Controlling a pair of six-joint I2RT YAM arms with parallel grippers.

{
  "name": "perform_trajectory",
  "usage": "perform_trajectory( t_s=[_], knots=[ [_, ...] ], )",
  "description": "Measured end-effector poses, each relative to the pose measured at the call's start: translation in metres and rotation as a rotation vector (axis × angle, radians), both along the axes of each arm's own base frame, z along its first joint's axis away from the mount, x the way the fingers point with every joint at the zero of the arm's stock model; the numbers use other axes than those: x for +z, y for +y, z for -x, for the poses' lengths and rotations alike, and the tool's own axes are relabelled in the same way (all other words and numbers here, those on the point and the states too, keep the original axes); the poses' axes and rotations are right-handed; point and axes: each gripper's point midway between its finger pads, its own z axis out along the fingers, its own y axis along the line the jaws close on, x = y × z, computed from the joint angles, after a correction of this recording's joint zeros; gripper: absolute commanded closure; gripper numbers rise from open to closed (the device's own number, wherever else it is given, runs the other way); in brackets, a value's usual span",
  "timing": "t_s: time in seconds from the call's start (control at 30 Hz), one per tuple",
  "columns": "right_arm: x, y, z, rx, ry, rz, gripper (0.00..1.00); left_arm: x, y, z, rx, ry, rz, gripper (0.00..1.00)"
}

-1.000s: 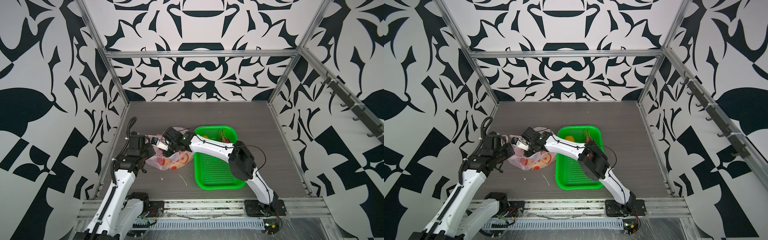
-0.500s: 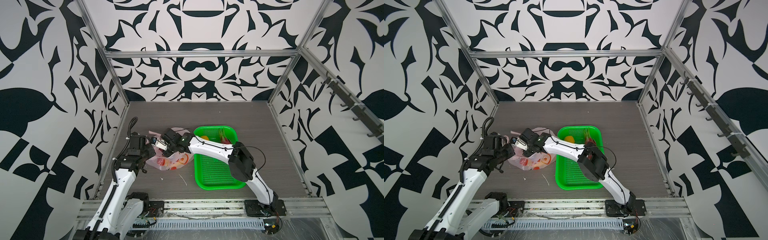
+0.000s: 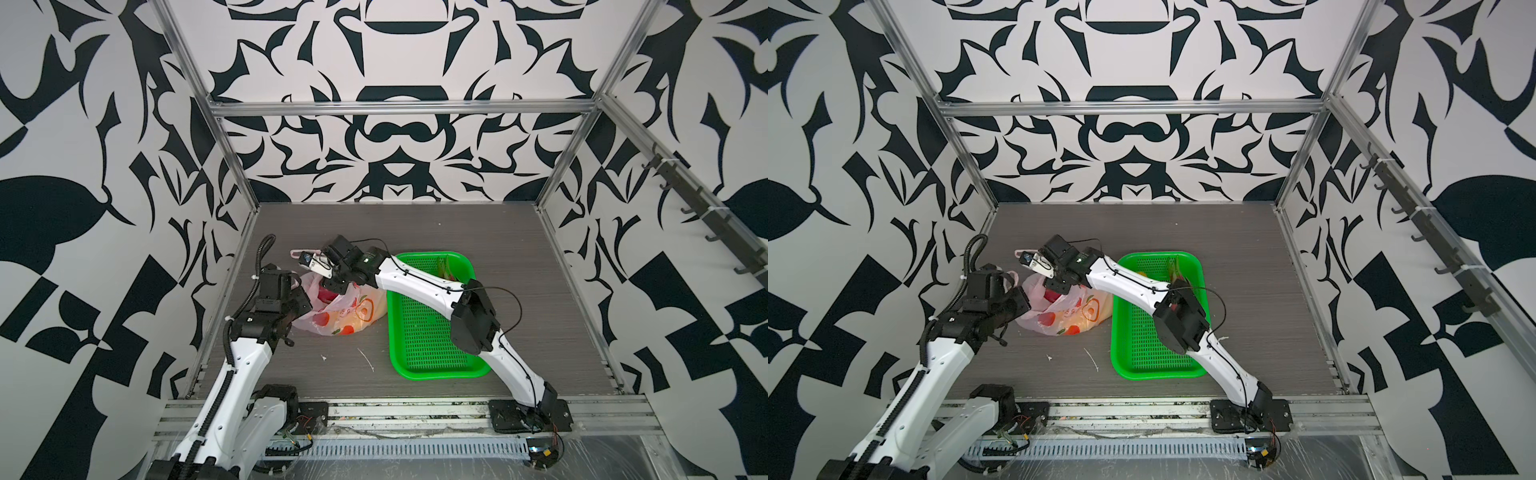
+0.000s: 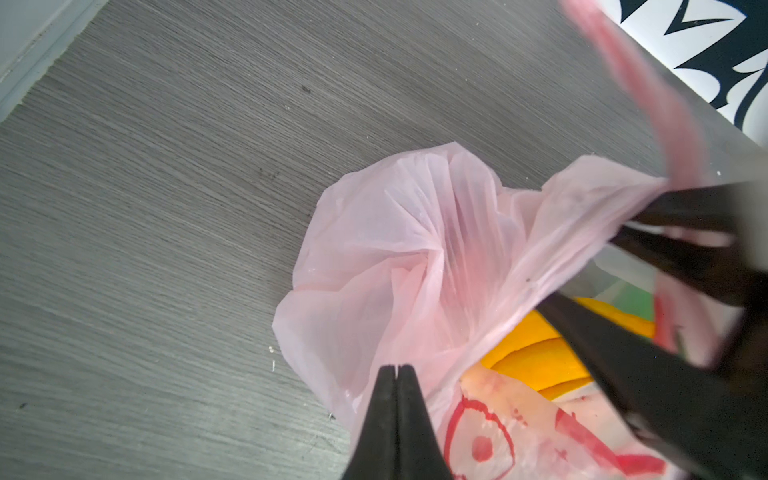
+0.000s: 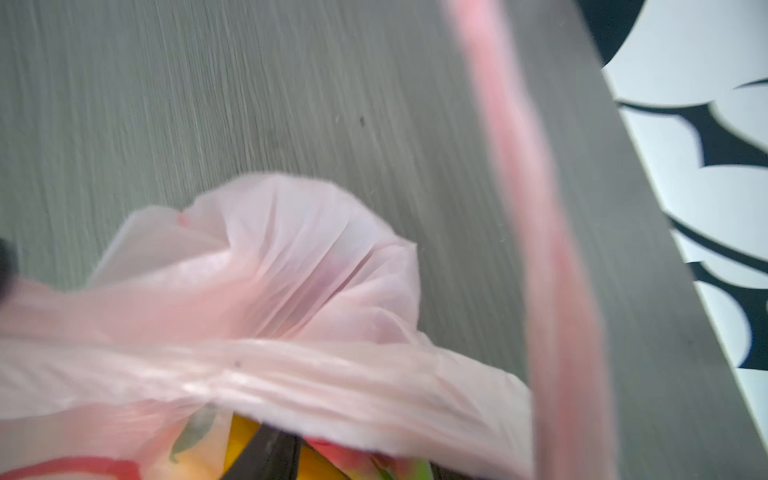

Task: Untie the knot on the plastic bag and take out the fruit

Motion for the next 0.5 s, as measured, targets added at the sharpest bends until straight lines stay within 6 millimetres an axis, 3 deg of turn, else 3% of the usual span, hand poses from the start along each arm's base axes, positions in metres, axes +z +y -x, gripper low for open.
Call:
perform_trajectory(
  t_s=[0.13,0.5],
  knots=[
    [-0.02,-0.005,0.001,0.001,0.025,0.043,0.42,0.002,-0.001,-0.003,0.005,-0.014,0.009,1.0],
    [-0.019,-0.005,0.001,0.025,0.038,0.038,0.28,-0.002,-0.002,-0.015,0.012,-0.017,0.015,1.0]
  ],
)
